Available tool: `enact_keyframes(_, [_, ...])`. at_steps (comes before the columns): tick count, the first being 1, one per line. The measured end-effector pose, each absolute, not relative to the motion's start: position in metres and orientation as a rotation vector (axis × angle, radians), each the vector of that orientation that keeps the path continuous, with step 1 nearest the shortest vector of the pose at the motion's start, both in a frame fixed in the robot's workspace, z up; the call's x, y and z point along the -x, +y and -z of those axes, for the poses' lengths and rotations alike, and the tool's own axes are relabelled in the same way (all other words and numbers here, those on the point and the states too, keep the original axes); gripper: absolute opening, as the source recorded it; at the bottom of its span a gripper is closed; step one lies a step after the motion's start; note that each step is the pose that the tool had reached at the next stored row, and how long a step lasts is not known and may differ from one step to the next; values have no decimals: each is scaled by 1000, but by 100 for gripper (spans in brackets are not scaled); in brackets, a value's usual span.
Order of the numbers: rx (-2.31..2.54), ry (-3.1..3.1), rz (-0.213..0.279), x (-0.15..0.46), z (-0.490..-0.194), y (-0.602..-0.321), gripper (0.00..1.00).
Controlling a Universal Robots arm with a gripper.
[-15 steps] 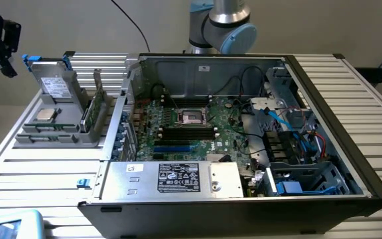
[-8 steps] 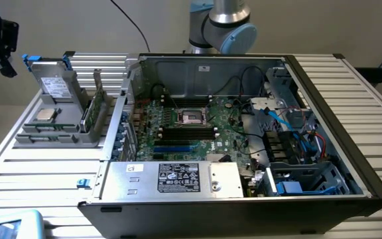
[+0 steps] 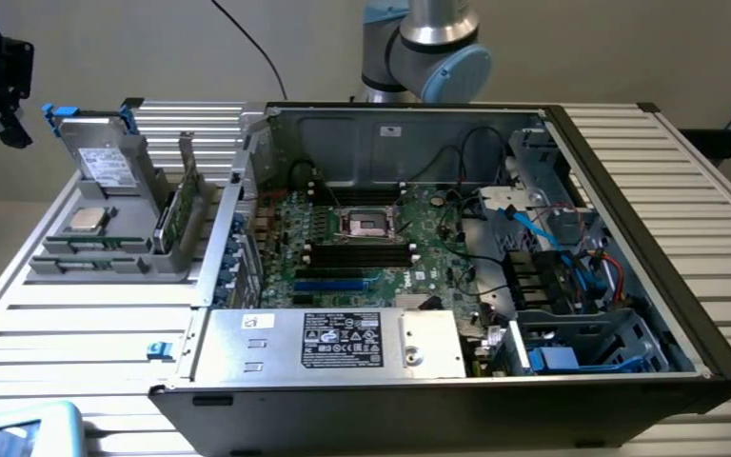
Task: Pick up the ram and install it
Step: 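Pick up the ram and move it above insertion slot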
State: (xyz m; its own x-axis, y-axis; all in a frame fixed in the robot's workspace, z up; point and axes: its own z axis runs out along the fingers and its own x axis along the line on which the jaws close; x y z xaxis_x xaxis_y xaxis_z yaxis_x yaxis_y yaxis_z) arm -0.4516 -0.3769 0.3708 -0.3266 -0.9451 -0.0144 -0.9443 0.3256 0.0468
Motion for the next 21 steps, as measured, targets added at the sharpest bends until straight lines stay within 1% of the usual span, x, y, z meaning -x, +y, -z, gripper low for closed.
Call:
enact_keyframes(7, [-1932,-2453,70,451,-371,-377,11])
enact_keyframes(21, [-2185,-2206,39,451,-370,-377,11])
